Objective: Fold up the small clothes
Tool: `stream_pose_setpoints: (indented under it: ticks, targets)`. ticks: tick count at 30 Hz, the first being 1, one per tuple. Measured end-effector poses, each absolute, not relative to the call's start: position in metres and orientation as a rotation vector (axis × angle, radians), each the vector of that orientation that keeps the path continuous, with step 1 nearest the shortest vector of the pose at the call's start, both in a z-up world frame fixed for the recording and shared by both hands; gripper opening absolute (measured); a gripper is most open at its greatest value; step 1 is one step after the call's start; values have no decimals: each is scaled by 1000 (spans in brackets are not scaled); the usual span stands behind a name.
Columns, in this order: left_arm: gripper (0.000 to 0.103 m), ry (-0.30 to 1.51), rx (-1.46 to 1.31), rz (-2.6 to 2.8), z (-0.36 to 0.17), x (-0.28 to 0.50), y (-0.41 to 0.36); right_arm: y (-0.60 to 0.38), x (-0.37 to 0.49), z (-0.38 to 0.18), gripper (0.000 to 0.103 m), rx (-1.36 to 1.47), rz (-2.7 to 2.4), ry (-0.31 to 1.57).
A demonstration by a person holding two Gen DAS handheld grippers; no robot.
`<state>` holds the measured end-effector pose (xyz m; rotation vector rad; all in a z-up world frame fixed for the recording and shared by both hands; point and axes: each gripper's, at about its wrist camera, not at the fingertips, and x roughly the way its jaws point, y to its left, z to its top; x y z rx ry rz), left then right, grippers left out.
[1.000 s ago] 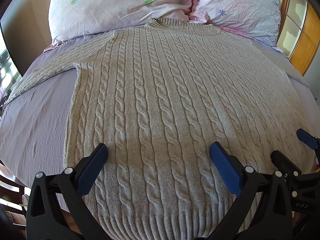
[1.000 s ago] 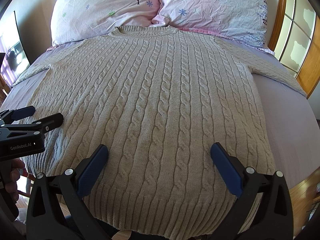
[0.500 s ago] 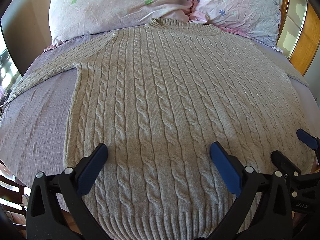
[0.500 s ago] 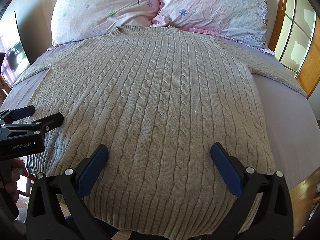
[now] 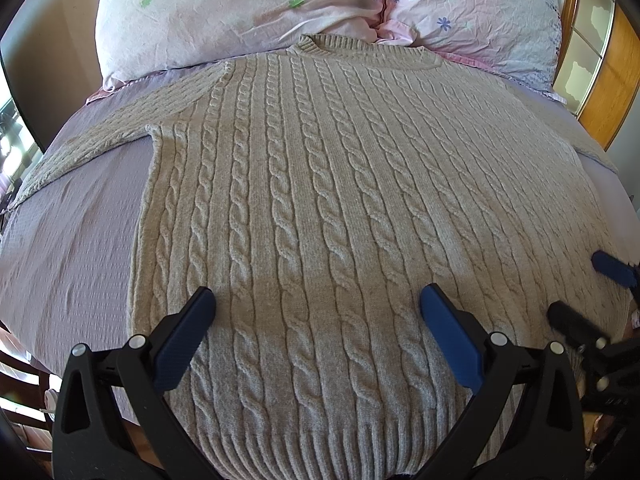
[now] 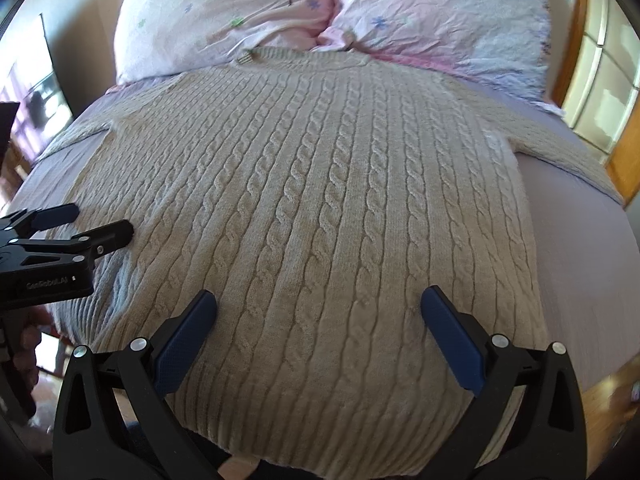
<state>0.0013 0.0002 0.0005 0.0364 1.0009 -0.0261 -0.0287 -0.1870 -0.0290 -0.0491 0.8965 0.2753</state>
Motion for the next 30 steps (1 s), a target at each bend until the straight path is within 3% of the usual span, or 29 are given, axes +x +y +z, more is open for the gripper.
stream_pose_setpoints:
  ticks: [4,8,10,13,20,23,24,27,30]
  targets:
    - [101,1022,41,-51,4,8,1,-258,13,-9,102,127,140,906]
    - [101,1031,1,-80,6,13,10,-397,64,2,102,549,-94,854]
    - [101,1017,-98,-80,13,17,25,-464,77,-3,83,778,-196,800]
    - [101,988,-167,-31,24,20,44,-550,89,-19,73,1065,-339,723]
    - [101,957,-310,93,41,14,95,-607,105,-49,49,1265,-408,648]
    - [101,956,-332,180,46,14,116,-616,104,-59,24,1301,-432,609]
    - [101,949,-339,205,49,13,123,-621,107,-62,7,1327,-441,602]
    - [101,915,-381,293,59,14,152,-615,109,-47,7,1250,-462,598]
    - [97,870,-452,382,71,14,189,-570,124,13,7,1005,-306,529]
